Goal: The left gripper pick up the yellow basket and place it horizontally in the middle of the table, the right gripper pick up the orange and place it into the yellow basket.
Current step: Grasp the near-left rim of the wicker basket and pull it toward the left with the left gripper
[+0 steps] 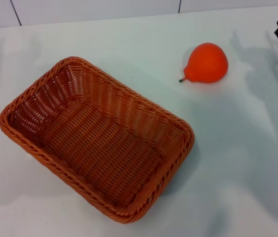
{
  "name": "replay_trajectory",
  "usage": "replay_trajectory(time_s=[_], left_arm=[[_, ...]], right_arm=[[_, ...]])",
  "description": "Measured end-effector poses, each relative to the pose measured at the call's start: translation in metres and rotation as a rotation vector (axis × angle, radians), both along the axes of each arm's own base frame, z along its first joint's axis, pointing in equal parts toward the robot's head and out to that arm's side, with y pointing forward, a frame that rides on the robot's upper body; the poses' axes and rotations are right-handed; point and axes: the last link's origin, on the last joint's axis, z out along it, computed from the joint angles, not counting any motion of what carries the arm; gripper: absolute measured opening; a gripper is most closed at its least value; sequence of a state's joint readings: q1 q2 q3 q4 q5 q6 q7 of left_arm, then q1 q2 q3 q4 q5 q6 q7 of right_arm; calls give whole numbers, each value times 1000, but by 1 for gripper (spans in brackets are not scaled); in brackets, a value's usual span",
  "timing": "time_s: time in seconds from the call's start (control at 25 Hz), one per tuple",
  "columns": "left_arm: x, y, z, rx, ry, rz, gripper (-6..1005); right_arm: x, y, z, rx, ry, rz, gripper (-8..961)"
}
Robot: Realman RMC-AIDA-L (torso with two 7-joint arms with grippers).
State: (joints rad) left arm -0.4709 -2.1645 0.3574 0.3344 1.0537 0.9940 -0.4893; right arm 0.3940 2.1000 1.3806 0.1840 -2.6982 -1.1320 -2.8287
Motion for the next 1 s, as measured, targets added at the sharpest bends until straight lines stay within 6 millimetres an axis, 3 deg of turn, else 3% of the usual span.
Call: replay_trajectory(time_s=[0.64,0.8,0.84,1.0], left_arm=[[3,3,1,1,-54,-14,874],[15,13,11,-63,-245,-93,874],[24,22,20,-159,-378,-155,874],[43,31,30,-320,-507,-248,874]], right_arm=[[-1,1,0,0,0,2,930],[0,1,0,-2,0,1,929],[0,1,0,-3,-1,-1,929],[0,1,-1,-6,-1,-1,927]])
